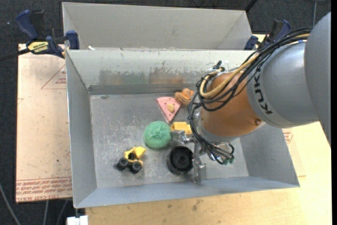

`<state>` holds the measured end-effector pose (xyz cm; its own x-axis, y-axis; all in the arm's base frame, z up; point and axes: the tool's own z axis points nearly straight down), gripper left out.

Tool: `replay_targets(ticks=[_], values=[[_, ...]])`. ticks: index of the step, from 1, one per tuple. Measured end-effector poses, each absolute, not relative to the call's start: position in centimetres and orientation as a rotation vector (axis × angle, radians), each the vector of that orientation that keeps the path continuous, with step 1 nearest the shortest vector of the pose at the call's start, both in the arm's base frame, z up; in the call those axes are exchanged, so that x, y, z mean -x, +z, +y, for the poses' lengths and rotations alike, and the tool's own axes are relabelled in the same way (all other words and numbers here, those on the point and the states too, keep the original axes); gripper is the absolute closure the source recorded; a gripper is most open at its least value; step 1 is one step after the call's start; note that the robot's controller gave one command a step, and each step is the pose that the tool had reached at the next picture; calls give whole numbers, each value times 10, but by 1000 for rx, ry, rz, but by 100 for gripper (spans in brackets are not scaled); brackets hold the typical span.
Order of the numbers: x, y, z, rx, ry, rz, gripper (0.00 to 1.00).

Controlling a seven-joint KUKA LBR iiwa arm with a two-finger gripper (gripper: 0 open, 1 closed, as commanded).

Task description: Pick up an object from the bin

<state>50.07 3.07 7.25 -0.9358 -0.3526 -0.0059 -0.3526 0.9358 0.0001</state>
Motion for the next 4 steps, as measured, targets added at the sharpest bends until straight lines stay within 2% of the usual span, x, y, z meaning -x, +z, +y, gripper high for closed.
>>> replay_targets(ticks=[1, 2, 3, 4], values=[[-494, 72, 47, 213, 1, 3120, 100], [-494, 72, 47, 213, 1, 3120, 100], [-503, 70, 59, 207, 0, 3134, 100], [-497, 71, 56, 212, 4, 3127, 100]])
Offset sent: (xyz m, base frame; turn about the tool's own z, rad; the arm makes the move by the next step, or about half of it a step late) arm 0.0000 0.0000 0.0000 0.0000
